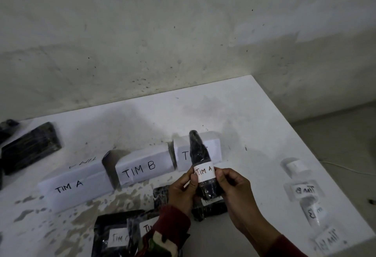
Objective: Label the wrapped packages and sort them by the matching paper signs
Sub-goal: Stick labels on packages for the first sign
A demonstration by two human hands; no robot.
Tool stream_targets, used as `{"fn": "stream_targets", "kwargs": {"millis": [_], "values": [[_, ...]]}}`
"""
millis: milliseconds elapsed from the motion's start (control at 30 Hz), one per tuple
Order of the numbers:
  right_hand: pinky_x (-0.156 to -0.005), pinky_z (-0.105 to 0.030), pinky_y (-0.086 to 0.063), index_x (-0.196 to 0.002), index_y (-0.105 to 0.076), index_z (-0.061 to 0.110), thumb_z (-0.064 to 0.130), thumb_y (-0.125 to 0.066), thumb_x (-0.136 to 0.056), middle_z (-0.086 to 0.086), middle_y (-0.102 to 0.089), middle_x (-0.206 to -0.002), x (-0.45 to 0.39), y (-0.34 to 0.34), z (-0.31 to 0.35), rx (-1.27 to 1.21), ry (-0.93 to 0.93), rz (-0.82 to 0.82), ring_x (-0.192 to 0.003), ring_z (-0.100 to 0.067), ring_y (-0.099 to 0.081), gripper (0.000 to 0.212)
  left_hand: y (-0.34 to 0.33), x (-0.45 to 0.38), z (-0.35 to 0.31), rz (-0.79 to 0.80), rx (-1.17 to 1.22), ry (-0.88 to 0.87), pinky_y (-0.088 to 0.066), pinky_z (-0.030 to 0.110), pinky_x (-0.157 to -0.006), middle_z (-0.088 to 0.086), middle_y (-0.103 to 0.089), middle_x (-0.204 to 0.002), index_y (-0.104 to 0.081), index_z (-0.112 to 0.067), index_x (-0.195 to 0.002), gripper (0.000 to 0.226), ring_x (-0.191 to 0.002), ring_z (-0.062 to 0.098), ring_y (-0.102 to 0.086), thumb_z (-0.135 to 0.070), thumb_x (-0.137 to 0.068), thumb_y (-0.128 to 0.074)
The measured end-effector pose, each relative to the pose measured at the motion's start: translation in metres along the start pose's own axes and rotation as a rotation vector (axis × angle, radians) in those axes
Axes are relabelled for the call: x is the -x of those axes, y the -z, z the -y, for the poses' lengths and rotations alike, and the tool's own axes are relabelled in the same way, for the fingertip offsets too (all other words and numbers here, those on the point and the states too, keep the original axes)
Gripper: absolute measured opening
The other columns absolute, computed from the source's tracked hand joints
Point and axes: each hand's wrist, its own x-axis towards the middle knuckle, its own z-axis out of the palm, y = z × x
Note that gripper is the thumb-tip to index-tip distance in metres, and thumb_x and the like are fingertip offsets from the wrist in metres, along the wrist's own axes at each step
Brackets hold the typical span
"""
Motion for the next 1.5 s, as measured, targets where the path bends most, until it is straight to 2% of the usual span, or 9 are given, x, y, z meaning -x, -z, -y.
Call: {"fn": "stream_targets", "kwargs": {"millis": [367, 567, 633, 800, 900, 967, 1167, 1333, 1500], "values": [[-0.068, -0.016, -0.053, -0.083, -0.068, 0.022, 0.016, -0.056, -0.089, 0.004, -0.073, -0.084, 0.004, -0.001, -0.004, 0.177, 0.057, 0.046, -0.081, -0.007, -0.068, 0.015, 0.004, 0.009, -0.007, -0.042, -0.046, 0.013, -0.057, 0.023, -0.062, -0.016, -0.073, -0.077, -0.067, -0.027, -0.090, 0.028, -0.073, 0.000, -0.069, -0.011, -0.092, -0.044], [-0.077, -0.024, -0.055, -0.089, -0.069, 0.015, 0.011, -0.059, -0.088, -0.005, -0.071, -0.093, 0.006, -0.003, -0.012, 0.352, 0.079, 0.066, -0.087, -0.015, -0.067, 0.011, 0.017, 0.018, -0.011, 0.090, -0.299, -0.035, -0.052, 0.026, -0.080, 0.014, -0.067, -0.099, -0.066, -0.026, -0.090, 0.015, -0.091, 0.021, -0.064, -0.013, -0.086, -0.059], [-0.082, -0.029, -0.053, -0.092, -0.071, 0.009, 0.012, -0.059, -0.088, -0.008, -0.069, -0.094, 0.005, -0.004, -0.016, 0.447, 0.106, 0.078, -0.088, -0.018, -0.066, 0.013, 0.021, 0.021, -0.009, 0.100, -0.444, -0.075, -0.048, 0.014, -0.075, 0.007, -0.066, -0.097, -0.063, -0.031, -0.092, 0.017, -0.087, 0.012, -0.062, -0.016, -0.084, -0.063], [-0.069, -0.007, -0.048, -0.091, -0.070, 0.013, 0.017, -0.066, -0.084, -0.001, -0.069, -0.087, 0.011, -0.002, -0.026, 0.546, 0.073, 0.136, -0.083, -0.008, -0.064, 0.009, 0.031, 0.034, 0.000, 0.108, -0.659, -0.160, -0.046, 0.010, -0.072, -0.005, -0.065, -0.090, -0.065, -0.016, -0.106, 0.025, -0.081, 0.002, -0.061, -0.019, -0.081, -0.068], [-0.080, -0.022, -0.052, -0.101, -0.061, 0.019, 0.013, -0.068, -0.081, -0.001, -0.068, -0.093, 0.017, 0.000, -0.034, 0.515, 0.014, 0.160, -0.090, -0.015, -0.066, 0.022, 0.033, 0.043, 0.005, 0.129, -0.609, -0.138, -0.042, 0.001, -0.063, -0.023, -0.060, -0.084, -0.060, -0.026, -0.109, 0.033, -0.074, -0.016, -0.059, -0.017, -0.079, -0.070], [-0.075, -0.012, -0.050, -0.104, -0.055, 0.028, 0.012, -0.067, -0.082, 0.008, -0.066, -0.094, 0.019, -0.002, -0.038, 0.547, -0.001, 0.237, -0.090, -0.007, -0.064, 0.029, 0.036, 0.047, 0.009, 0.095, -0.651, -0.093, -0.041, -0.002, -0.062, -0.029, -0.055, -0.081, -0.046, -0.041, -0.113, 0.048, -0.071, -0.022, -0.055, -0.018, -0.078, -0.070], [-0.060, 0.001, -0.041, -0.096, -0.054, 0.027, 0.011, -0.066, -0.082, 0.004, -0.060, -0.102, 0.016, -0.002, -0.045, 0.705, -0.011, 0.288, -0.088, -0.001, -0.056, 0.024, 0.043, 0.046, 0.011, 0.109, -1.034, 0.041, -0.041, 0.017, -0.074, -0.001, -0.063, -0.108, -0.033, -0.024, -0.128, 0.057, -0.099, 0.016, -0.061, -0.047, -0.082, -0.058], [-0.065, 0.002, -0.040, -0.098, -0.053, 0.028, 0.012, -0.065, -0.083, 0.011, -0.055, -0.094, 0.011, 0.002, -0.048, 0.772, 0.045, 0.307, -0.089, -0.003, -0.056, 0.025, 0.041, 0.036, 0.001, 0.079, -1.258, 0.054, -0.043, 0.027, -0.087, 0.006, -0.055, -0.123, -0.007, -0.021, -0.144, 0.078, -0.111, 0.022, -0.055, -0.049, -0.086, -0.050], [-0.065, 0.000, -0.041, -0.102, -0.060, 0.019, 0.015, -0.065, -0.083, 0.006, -0.058, -0.088, 0.007, 0.013, -0.048, 0.781, 0.073, 0.246, -0.079, -0.001, -0.055, 0.020, 0.041, 0.026, -0.003, 0.063, -1.372, 0.018, -0.044, 0.032, -0.091, 0.007, -0.053, -0.125, -0.014, -0.019, -0.141, 0.073, -0.113, 0.023, -0.053, -0.043, -0.086, -0.055]]}}
